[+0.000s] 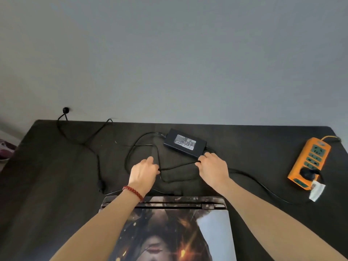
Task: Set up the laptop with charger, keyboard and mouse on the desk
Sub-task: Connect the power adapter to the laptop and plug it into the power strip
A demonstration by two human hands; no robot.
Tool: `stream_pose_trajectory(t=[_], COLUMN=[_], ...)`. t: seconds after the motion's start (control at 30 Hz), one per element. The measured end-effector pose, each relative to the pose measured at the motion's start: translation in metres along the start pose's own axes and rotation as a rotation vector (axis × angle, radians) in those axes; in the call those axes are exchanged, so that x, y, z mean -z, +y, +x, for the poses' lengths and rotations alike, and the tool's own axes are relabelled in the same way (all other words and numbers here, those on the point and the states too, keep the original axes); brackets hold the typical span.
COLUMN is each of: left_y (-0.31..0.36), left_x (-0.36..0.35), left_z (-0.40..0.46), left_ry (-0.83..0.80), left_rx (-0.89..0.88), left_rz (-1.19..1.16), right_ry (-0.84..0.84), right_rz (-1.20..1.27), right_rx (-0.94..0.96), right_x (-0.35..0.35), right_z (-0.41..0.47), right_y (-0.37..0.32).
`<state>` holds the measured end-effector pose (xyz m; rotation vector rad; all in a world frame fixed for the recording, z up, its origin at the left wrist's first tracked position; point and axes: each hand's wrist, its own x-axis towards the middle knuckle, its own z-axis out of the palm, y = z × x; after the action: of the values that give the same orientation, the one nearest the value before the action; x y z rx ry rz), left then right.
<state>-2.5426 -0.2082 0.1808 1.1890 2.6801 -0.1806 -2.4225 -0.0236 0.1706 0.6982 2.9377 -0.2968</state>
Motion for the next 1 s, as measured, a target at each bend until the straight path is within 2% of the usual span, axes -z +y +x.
stream_pose_trajectory(t=[0.07, 0.13, 0.23, 0.33, 0.43, 0.5, 0.63, 0.73, 0.87, 1.0], left_y=[-0.001, -0.003, -0.001, -0.003, -0.017, -0.018, -0.004, -0.002, -0.01, -0.027], left_x=[-0.009, -0.014, -0.02, -0.025, -0.03, -0.031, -0.028, -0.019, -0.011, -0.012], left_z=[0.012, 0.018, 0.026, 0.029, 0.032, 0.033, 0.032, 0.021, -0.011, -0.056], left_ry=[0.007, 0.084, 0.116, 0.005, -0.049, -0.034, 0.031, 0.146, 0.21, 0.159], left_rx=[-0.021, -0.046, -0.213, -0.477, -0.561, -0.533, -0.335, -0.19, -0.162, -0.035], left_rz=[-0.033, -0.135, -0.267, -0.144, -0.011, -0.019, -0.356, -0.538, -0.545, -0.513], right_ry=[-0.041, -0.095, -0.089, -0.066, -0.076, -0.036, -0.128, -0.162, -0.198, -0.154], right_rz=[-0.039, -0.125, -0.246, -0.335, -0.458, -0.472, -0.327, -0.218, -0.121, -0.084], right_rx=[0.044, 0.165, 0.307, 0.438, 0.429, 0.337, 0.043, -0.03, -0.058, -0.118], right_x=[-0.005, -0.012, -0.016, -0.011, -0.007, -0.005, -0.01, -0.007, -0.008, -0.01], right_z=[0.006, 0.006, 0.008, 0.003, 0.002, 0.01, 0.03, 0.024, -0.01, -0.05], right_y=[0.007, 0.012, 0.019, 0.028, 0.029, 0.021, 0.008, -0.001, -0.023, -0.056])
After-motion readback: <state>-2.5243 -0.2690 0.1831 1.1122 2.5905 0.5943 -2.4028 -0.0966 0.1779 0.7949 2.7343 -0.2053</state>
